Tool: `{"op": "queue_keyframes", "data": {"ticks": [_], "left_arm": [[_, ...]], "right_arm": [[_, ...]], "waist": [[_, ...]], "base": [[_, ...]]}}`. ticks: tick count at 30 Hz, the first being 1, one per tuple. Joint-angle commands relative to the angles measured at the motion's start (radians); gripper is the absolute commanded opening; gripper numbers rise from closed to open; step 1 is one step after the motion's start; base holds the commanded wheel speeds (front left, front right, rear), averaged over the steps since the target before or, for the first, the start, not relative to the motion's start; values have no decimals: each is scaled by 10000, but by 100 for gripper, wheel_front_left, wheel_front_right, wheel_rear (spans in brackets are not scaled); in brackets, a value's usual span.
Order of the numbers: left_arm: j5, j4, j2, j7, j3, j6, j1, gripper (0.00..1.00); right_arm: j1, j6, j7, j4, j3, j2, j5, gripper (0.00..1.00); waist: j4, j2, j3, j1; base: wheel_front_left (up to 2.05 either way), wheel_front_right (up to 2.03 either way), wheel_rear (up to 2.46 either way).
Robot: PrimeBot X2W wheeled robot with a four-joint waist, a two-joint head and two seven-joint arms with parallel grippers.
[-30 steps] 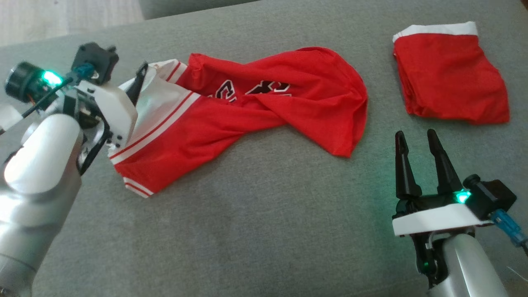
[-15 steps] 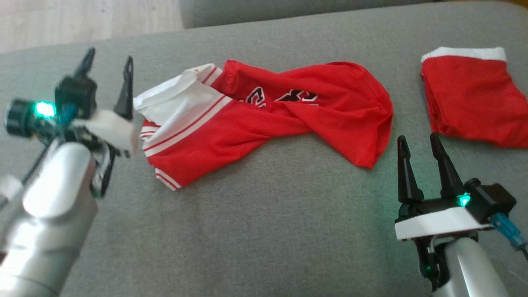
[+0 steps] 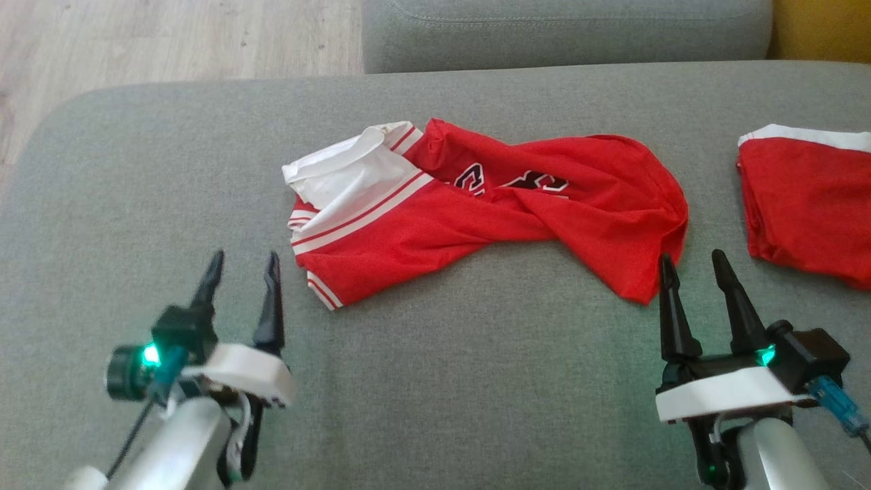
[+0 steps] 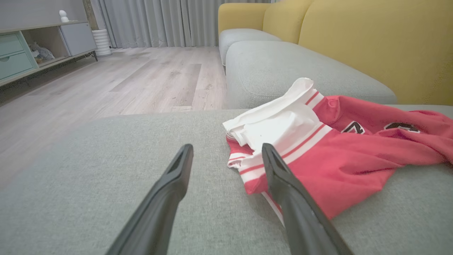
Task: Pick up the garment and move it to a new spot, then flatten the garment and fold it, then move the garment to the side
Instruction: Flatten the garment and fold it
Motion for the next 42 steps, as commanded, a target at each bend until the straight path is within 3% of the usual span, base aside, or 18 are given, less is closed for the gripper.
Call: {"op": "queue_keyframes", "data": {"ticks": [1,5,10,16,20,28,29,30,36,42], "left_arm": [[-41,-432,174,-83,316,113,-257,100],[69,-646,198,69,116,107,-269,100],[514,-555,456,749,-452,-312,-1015,100],[962,645,627,2200,-1238,-1117,-2424,100],[1067,1338,679,2572,-1361,-1265,-2910,100],[1181,2636,611,2418,-1493,-1551,-3628,100],[1171,2751,583,2408,-1525,-1626,-3673,70],[1173,2861,556,2406,-1568,-1701,-3718,0],[1274,3164,380,1980,-1761,-1902,-3921,0],[1885,2773,579,1093,-2147,-1911,-4195,0]], "right_arm": [[-152,-7,-107,-348,227,-47,-132,100],[-223,-7,-107,-367,285,-47,-181,100],[-330,-7,-107,-371,361,-47,-192,100],[-552,-7,-107,-394,400,-47,-134,100],[-630,-7,-107,-416,376,-47,-114,100],[-715,-7,-107,-462,366,-47,-47,100],[-720,-7,-107,-465,364,-47,-43,100],[-723,-7,-107,-466,358,-47,-42,100],[-678,-7,-107,-379,243,-47,-91,100],[-606,-7,-107,-267,222,-47,-87,100]], "waist": [[49,0,-23,1],[-2,0,81,1],[-269,0,368,1],[-855,0,850,1],[-1063,0,1026,1],[-1287,0,1239,1],[-1292,0,1249,1],[-1292,0,1252,1],[-1117,0,1055,1],[-816,0,589,1]], "base": [[0,0,0],[0,0,0],[0,0,0],[0,0,0],[0,0,0],[0,0,0],[0,0,0],[0,0,0],[0,0,0],[0,0,0]]}}
